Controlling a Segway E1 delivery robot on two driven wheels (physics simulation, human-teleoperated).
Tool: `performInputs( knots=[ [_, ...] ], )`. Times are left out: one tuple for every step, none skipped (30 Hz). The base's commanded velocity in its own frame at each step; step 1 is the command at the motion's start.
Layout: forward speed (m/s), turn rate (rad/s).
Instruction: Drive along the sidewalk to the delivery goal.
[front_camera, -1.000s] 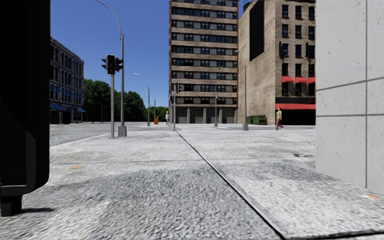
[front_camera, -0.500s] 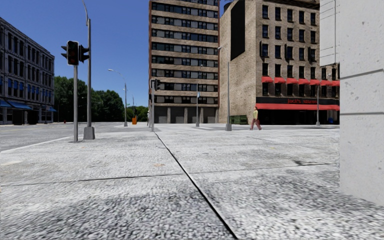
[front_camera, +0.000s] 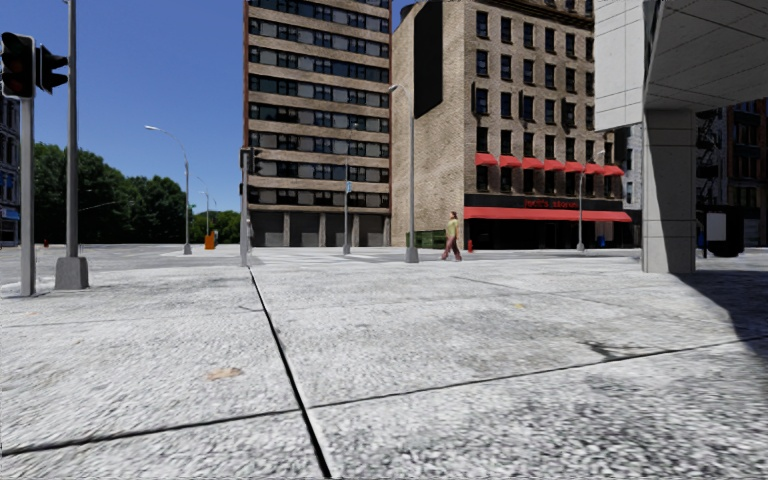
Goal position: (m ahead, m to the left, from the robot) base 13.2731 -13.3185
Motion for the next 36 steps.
performInputs(
  knots=[
    [2.0,-0.41],
    [2.0,-0.41],
    [2.0,-0.41],
    [2.0,-0.41],
    [2.0,-0.41],
    [2.0,-0.41],
    [2.0,-0.41],
    [2.0,-0.41],
    [2.0,-0.41],
    [2.0,-0.41],
    [2.0,-0.41],
    [2.0,-0.41],
    [2.0,-0.41],
    [2.0,-0.41],
    [2.0,-0.41],
    [2.0,-0.41],
    [2.0,-0.41],
    [2.0,-0.41],
    [2.0,-0.41],
    [2.0,-0.41],
    [2.0,-0.41],
    [2.0,-0.41],
    [2.0,-0.41],
    [2.0,-0.41],
    [2.0,-0.41],
    [2.0,-0.41],
    [2.0,-0.41],
    [2.0,-0.41],
    [2.0,-0.41],
    [2.0,-0.41],
    [2.0,-0.41],
    [2.0,-0.41],
    [2.0,-0.41],
    [2.0,-0.41],
    [2.0,-0.41],
    [2.0,-0.41]
  ],
)
